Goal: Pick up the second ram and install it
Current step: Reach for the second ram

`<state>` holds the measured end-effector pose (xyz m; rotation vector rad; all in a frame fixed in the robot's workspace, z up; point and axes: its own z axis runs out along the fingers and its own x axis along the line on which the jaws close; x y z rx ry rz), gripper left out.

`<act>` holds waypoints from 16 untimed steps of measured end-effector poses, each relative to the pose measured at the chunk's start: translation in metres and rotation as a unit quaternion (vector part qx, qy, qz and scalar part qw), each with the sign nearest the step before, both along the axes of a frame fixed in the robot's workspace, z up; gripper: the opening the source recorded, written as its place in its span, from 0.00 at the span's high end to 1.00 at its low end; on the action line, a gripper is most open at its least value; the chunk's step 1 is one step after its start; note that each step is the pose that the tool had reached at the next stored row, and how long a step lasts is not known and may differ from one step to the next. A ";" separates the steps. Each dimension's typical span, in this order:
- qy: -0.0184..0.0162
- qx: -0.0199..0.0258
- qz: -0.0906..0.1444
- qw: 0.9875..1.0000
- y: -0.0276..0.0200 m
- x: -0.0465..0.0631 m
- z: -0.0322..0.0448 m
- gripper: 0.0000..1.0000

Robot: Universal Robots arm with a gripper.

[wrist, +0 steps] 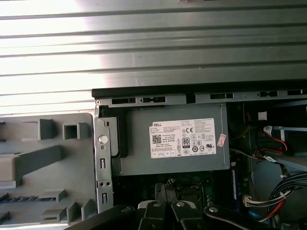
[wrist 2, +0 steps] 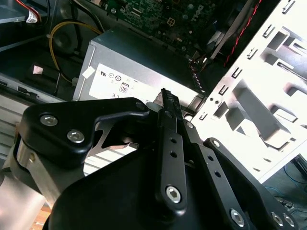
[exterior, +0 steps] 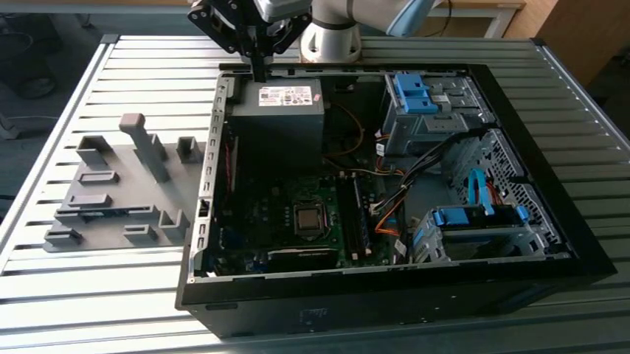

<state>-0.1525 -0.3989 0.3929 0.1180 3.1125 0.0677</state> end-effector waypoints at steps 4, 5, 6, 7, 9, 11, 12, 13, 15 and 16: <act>0.000 0.000 0.000 1.000 0.0000 -0.002 0.0000 0.89; 0.000 0.000 0.000 1.000 0.0000 -0.002 0.0000 0.89; 0.000 0.000 0.000 1.000 0.0000 -0.002 0.0000 0.89; 0.000 0.000 0.000 1.000 0.0000 -0.002 0.0000 0.89; 0.000 0.000 0.000 1.000 0.0000 -0.002 0.0000 0.89; 0.000 0.000 0.000 1.000 0.0000 -0.003 0.0000 0.89; 0.000 0.000 0.000 1.000 0.0000 -0.003 0.0000 0.89; 0.000 0.000 0.000 1.000 0.0000 -0.003 0.0000 0.89; 0.000 0.000 0.000 1.000 0.0000 -0.004 0.0000 0.89; 0.000 0.000 0.000 1.000 0.0000 -0.004 0.0000 0.89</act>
